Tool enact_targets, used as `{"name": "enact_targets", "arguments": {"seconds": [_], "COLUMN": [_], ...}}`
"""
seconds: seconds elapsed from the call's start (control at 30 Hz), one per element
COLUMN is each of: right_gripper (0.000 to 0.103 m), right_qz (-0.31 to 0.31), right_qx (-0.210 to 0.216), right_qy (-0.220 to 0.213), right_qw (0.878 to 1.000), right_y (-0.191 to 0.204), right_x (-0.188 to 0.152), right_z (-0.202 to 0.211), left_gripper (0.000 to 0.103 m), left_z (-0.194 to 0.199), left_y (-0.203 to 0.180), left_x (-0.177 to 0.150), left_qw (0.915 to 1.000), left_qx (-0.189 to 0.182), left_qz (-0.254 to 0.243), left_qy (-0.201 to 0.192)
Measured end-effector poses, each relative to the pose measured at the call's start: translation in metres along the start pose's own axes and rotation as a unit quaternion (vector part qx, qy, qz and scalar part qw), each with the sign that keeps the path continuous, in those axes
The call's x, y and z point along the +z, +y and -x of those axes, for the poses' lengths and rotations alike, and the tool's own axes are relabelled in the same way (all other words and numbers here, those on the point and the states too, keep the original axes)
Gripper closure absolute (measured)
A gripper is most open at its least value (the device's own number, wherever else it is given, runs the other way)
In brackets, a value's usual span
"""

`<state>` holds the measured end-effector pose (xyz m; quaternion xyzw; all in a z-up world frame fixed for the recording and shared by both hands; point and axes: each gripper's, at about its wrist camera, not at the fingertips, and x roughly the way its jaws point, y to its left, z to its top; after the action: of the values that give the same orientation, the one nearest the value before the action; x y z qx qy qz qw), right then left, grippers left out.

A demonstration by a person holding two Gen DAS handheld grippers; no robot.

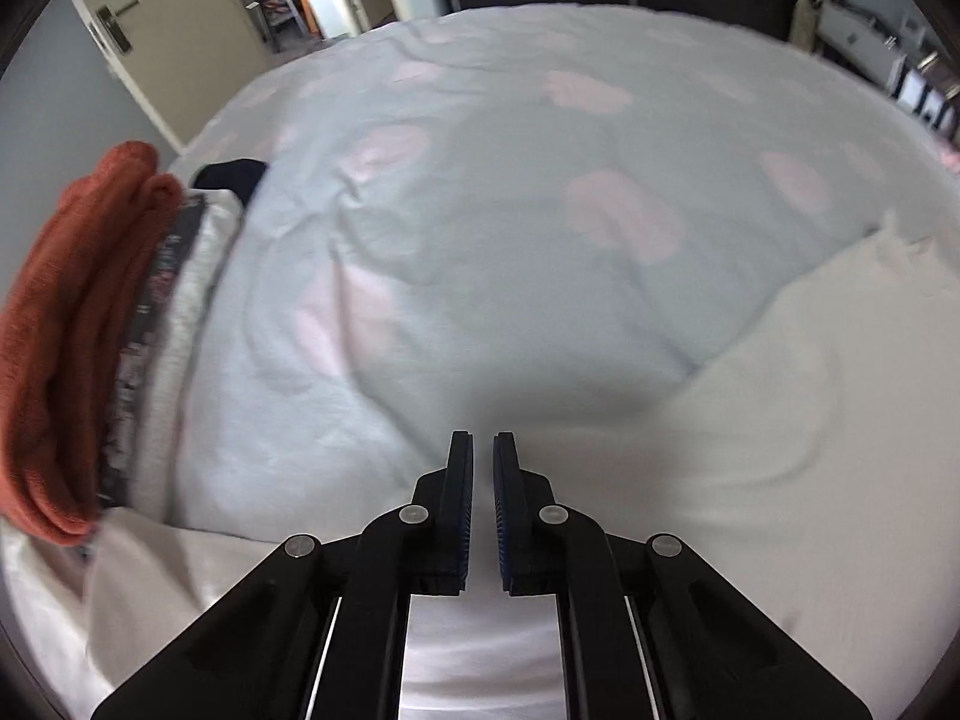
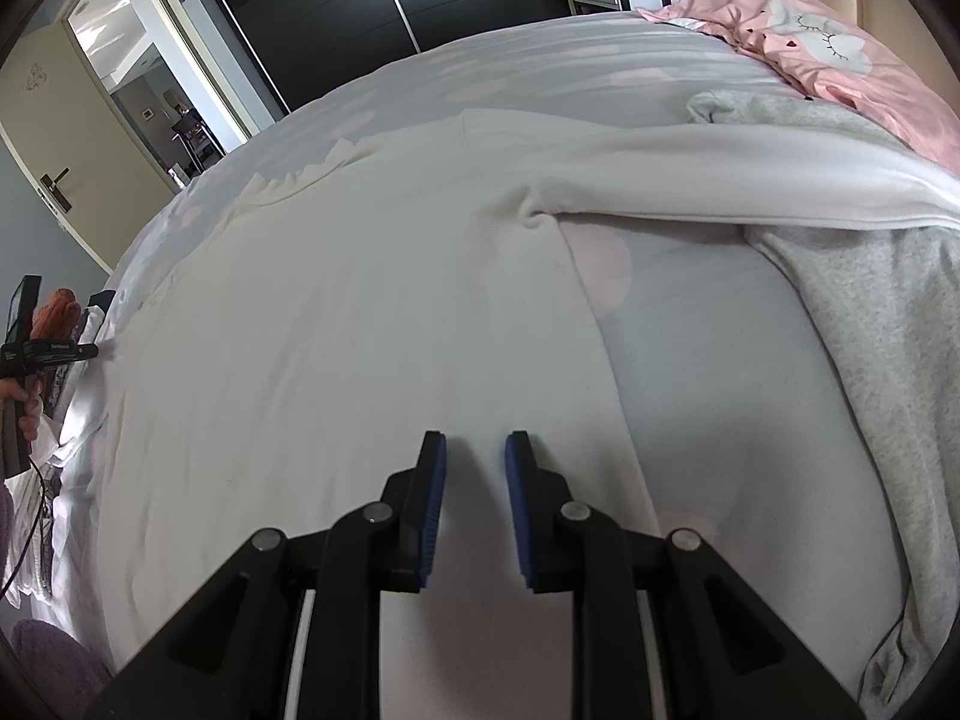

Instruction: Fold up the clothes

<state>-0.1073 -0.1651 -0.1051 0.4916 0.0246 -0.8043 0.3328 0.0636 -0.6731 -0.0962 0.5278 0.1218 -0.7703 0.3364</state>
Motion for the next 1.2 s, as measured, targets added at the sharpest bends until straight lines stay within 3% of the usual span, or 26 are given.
{"name": "enact_targets", "arguments": {"seconds": [0.2,0.3,0.4,0.57,0.73,0.87,1.0,1.17,1.2], "right_gripper": [0.083,0.082,0.083,0.083,0.083,0.082,0.083,0.082,0.082], "right_qz": [-0.003,-0.002,-0.005,-0.003,-0.005,0.003,0.008,0.019,0.020], "right_qx": [0.003,0.003,0.006,0.004,0.004,-0.004,-0.010,-0.017,-0.017], "right_qy": [0.000,0.000,0.000,0.000,0.001,0.002,0.002,-0.001,-0.001], "right_qw": [1.000,1.000,1.000,1.000,1.000,1.000,1.000,1.000,1.000], "right_y": [-0.001,0.000,-0.001,0.000,0.000,0.003,0.005,0.008,0.008], "right_x": [-0.001,-0.001,-0.001,-0.001,0.000,-0.001,-0.001,-0.002,-0.002], "right_z": [-0.001,-0.001,-0.002,-0.001,-0.001,0.000,-0.001,-0.004,-0.004], "left_gripper": [0.092,0.086,0.072,0.069,0.053,0.053,0.053,0.053,0.058], "left_z": [-0.011,0.002,0.020,0.058,0.079,0.073,0.067,0.037,0.030], "left_y": [0.025,0.026,0.037,0.082,0.134,0.161,0.165,0.153,0.154], "left_x": [0.000,-0.007,-0.013,-0.022,-0.039,-0.054,-0.066,-0.072,-0.074], "left_qw": [0.9991,0.9998,0.9995,0.9976,0.9937,0.9897,0.9916,0.9865,0.9849], "left_qx": [0.012,0.004,0.024,0.067,0.112,0.142,0.127,0.147,0.151], "left_qz": [0.036,0.011,-0.011,-0.019,-0.006,0.013,0.018,0.008,0.014], "left_qy": [0.017,0.017,0.016,0.002,0.004,0.016,0.019,0.072,0.084]}}
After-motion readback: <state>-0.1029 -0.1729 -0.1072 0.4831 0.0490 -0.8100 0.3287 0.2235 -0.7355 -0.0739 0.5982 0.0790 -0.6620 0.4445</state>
